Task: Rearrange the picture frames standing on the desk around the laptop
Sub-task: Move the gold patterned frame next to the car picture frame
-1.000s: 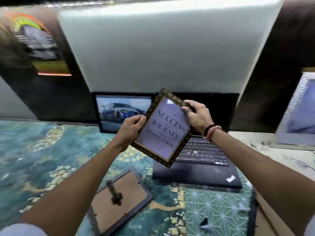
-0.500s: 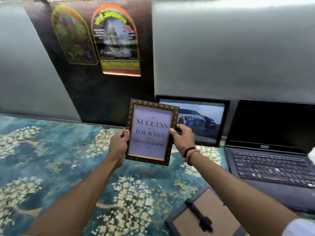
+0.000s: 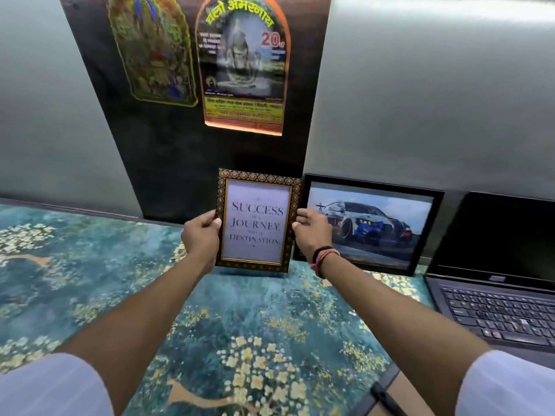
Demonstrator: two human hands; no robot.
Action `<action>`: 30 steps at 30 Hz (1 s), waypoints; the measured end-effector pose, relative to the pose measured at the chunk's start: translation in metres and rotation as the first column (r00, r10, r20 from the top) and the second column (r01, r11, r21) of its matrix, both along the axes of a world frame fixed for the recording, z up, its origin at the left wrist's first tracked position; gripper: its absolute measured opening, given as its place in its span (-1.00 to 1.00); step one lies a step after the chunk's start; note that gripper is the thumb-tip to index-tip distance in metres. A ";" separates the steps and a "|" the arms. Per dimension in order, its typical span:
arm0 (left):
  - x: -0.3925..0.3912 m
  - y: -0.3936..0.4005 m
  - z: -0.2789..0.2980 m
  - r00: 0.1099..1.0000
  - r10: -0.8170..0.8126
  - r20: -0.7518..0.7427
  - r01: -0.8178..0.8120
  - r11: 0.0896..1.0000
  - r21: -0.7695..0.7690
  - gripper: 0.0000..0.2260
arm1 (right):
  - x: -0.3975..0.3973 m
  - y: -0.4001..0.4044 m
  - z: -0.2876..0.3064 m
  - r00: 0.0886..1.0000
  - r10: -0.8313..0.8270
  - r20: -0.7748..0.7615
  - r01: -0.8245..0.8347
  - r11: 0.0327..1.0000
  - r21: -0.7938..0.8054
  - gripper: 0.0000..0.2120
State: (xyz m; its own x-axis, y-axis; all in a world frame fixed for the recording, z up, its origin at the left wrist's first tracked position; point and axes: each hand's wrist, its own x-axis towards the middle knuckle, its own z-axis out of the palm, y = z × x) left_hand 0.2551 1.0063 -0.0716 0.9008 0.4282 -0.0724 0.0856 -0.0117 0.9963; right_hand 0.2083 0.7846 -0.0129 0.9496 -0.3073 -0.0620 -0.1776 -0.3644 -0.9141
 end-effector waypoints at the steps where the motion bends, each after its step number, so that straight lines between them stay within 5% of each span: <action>1: 0.003 -0.001 0.002 1.000 0.008 -0.003 -0.008 1.000 -0.001 -0.72 | 0.001 0.003 0.001 1.000 0.013 -0.016 -0.013 0.999 0.036 -0.52; 16: 0.023 -0.005 0.001 0.992 -0.127 0.011 0.125 0.988 0.094 -0.68 | 0.009 0.025 -0.018 1.000 0.016 -0.010 -0.014 0.981 0.194 -0.29; 25: 0.029 0.005 -0.002 0.925 -0.357 -0.129 0.375 0.912 0.165 -0.44 | 0.005 0.026 -0.020 1.000 0.004 0.011 -0.006 0.973 0.231 -0.27; 30: 0.001 -0.012 0.009 0.947 -0.287 -0.142 0.300 0.951 0.079 -0.32 | -0.006 0.020 -0.015 1.000 0.023 0.014 -0.026 0.967 0.252 -0.31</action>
